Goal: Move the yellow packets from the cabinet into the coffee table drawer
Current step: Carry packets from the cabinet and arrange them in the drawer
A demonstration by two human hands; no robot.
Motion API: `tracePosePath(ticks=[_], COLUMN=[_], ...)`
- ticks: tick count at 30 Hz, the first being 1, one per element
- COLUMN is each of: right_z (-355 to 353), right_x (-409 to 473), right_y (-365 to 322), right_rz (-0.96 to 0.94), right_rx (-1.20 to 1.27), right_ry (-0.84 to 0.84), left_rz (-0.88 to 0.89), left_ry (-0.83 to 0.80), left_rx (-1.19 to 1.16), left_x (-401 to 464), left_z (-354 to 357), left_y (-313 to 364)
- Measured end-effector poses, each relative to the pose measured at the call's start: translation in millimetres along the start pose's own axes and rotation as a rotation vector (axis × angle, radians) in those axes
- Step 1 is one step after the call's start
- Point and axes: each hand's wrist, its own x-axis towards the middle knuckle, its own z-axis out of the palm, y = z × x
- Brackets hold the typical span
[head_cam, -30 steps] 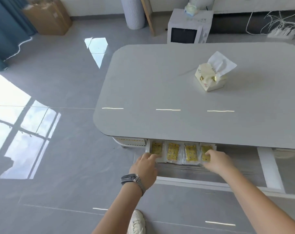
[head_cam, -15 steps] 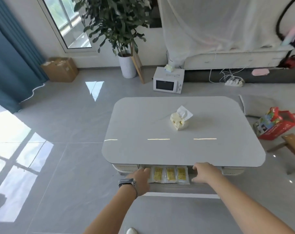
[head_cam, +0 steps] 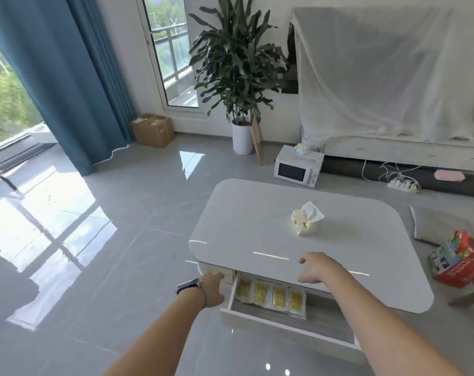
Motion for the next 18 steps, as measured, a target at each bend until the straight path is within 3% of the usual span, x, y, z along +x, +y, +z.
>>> tracePosePath(ticks=[9, 18], right_z=[-10.6, -11.7], right_x=[-5.4, 0.2], right_y=[-90.0, -231.9], right_rz=[-0.134, -0.258], right_rx=[-0.076, -0.144], right_ry=[0.023, 0.027], left_rz=[-0.103, -0.215], left_ry=[0.067, 0.165], left_rx=[-0.074, -0.162], left_x=[-36.2, -65.5], left_z=[-23.4, -62.1], left_y=[-68.9, -197.7])
